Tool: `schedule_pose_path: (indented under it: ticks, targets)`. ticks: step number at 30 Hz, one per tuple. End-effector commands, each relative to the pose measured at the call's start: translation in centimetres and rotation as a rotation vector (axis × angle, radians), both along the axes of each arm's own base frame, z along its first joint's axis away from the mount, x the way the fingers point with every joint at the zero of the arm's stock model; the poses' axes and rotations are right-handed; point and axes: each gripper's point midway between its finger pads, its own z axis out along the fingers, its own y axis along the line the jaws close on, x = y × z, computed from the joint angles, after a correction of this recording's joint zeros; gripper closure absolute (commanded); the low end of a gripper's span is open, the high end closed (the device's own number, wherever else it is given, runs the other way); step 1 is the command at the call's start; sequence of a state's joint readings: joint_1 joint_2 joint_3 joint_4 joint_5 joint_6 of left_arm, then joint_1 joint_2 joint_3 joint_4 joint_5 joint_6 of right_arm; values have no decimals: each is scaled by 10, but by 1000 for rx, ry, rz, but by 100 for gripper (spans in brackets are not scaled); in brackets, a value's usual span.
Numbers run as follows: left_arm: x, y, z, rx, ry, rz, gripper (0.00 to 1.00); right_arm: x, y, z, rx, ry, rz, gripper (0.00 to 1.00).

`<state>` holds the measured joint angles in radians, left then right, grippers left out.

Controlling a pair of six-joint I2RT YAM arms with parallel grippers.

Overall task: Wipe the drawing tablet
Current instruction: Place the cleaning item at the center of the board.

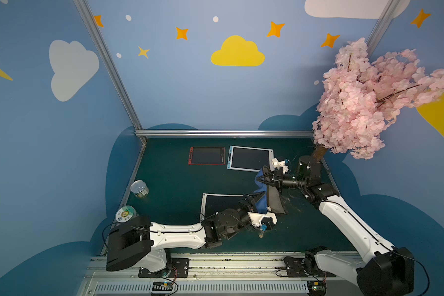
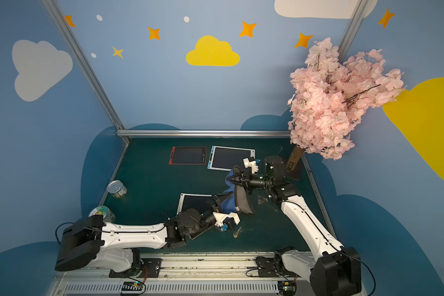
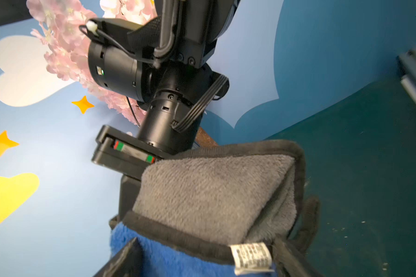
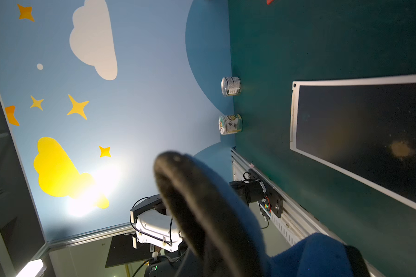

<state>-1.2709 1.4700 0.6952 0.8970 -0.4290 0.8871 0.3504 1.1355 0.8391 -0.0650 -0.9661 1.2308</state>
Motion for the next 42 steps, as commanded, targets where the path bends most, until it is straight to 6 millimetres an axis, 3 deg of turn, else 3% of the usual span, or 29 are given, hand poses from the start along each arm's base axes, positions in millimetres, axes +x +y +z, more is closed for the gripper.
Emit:
schedule_pose_path:
  ticks: [1,9,14,15,16,17,18,19,21,24,26,30,35,38,39,42]
  targets:
    - [21,8,36,-44,-190,183,14,-14,5,4,64,58,23,100]
    - [32,3,33,12,-304,249,15,-48,5,-17,41,205,90,100]
    - [38,16,31,30,-293,266,22,-63,1,-23,18,263,112,100]
    - [37,18,31,30,-296,269,29,-64,0,-26,15,272,111,100]
    - [36,20,32,26,-301,268,44,-64,-1,-28,13,276,108,100]
    - [35,22,33,27,-303,270,59,-64,-2,-31,11,284,101,100]
    - [34,23,34,29,-306,269,84,-62,-4,-33,11,295,94,95]
    - [33,24,34,31,-304,268,97,-61,-5,-36,11,301,86,88]
    - [31,26,37,27,-305,265,97,-57,-7,-38,11,303,71,75]
    - [29,29,38,25,-304,266,97,-48,-12,-36,23,282,45,67]
    - [28,31,34,39,-304,266,97,-45,-12,-28,38,238,60,61]
    - [30,37,31,44,-304,282,97,-46,-20,-5,16,123,95,32]
    - [34,45,33,30,-290,297,97,-47,-28,17,24,37,95,19]
    - [34,47,34,27,-281,291,97,-43,-33,19,32,38,55,20]
    - [34,48,35,25,-276,291,97,-41,-34,18,43,51,43,25]
    - [34,50,39,16,-274,292,97,-37,-35,15,81,86,24,56]
